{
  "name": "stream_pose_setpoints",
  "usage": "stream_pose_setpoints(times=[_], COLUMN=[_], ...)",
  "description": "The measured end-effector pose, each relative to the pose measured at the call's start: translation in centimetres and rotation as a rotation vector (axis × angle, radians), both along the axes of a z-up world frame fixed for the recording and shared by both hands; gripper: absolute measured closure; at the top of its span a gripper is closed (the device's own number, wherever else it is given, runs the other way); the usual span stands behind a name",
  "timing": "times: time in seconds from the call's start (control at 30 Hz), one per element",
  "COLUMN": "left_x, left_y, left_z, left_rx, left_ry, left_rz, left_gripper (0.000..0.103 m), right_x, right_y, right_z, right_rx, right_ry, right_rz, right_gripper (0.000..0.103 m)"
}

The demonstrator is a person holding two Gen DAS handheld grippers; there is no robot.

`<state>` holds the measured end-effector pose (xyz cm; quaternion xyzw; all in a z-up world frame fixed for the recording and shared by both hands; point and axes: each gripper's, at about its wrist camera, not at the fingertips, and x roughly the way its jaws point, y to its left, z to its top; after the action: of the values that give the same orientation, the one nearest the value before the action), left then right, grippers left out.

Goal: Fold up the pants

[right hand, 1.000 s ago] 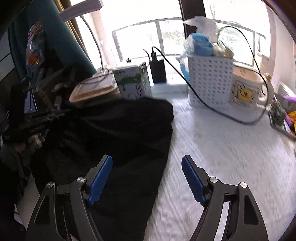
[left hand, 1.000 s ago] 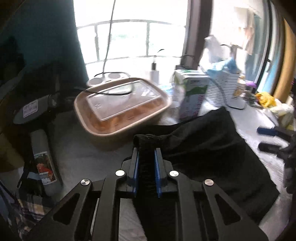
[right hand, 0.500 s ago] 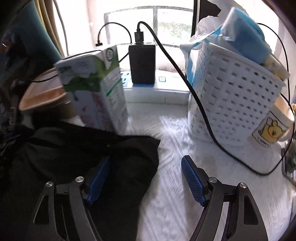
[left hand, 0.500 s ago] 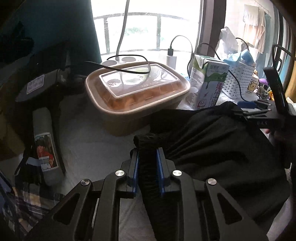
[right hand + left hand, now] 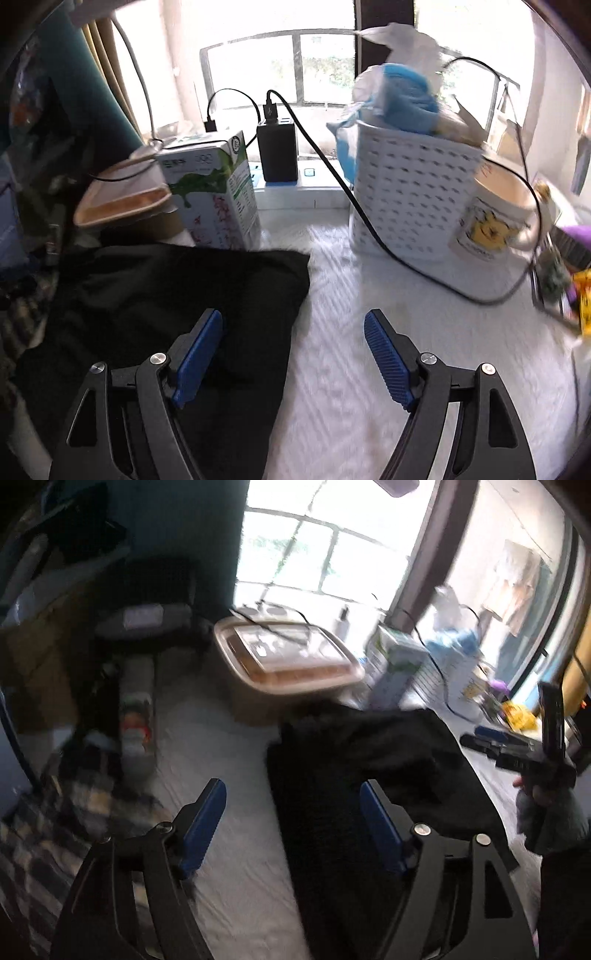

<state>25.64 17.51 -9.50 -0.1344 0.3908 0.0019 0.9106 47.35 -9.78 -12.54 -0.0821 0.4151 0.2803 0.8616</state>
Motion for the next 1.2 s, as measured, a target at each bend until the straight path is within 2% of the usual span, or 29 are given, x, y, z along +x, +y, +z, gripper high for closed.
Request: stream_pose_setpoints(times=[0.13,0.27,0.3,0.5,0.63,0.7,0.8,0.97,1.17,1.2], left_x=[-0.6,-0.1,-0.1,0.8,0.8,0.9,1.4,2.0,2.0,2.0], left_y=[-1.5,-2.4,-2.6,-3.8,-4.9,-6.4,-7.1,-7.9,-8.5,-8.6], left_z=[-2.3,-4.1,-4.2,-4.3,-4.2,-4.4,-4.4,-4.3,-4.5,-4.5], left_rx=[-0.018,-0.063,-0.05,-0.036,-0.079,0.004,0.062,0.1,0.115,0.121], left_ry=[0.055,0.097,0.069,0.069,0.067,0.065,0.075,0.081,0.067,0.065], left_rz=[-0.052,-0.095,-0.102,-0.144,-0.198,-0.214,-0.202,-0.176,-0.172,-0.169], left_gripper=[0.028,0.027,0.027,0.026,0.032,0.032,0.032,0.033,0.054,0.057], right_x=[-1.7,-3.1,-3.3,-4.4,-4.5,-4.6,-4.7,-4.5,-4.3,-4.4], right_y=[-2.1,-2.2,-2.4,-2.2,-1.3,-1.0,-0.9,-0.7,-0.4,-0.2], right_z=[-0.5,-2.0,-2.4,-3.2,-3.4,-3.4,-3.4,-3.6,-3.6,-3.5], right_rx=[0.081,0.107,0.11,0.125,0.123,0.132,0.143,0.181,0.215,0.208], right_ry=[0.06,0.091,0.098,0.099,0.102,0.107,0.119,0.144,0.164,0.16], right_rz=[0.005,0.012,0.011,0.026,0.065,0.086,0.121,0.145,0.156,0.16], right_gripper=[0.022,0.022,0.022,0.022,0.022,0.022,0.023,0.022,0.021,0.025])
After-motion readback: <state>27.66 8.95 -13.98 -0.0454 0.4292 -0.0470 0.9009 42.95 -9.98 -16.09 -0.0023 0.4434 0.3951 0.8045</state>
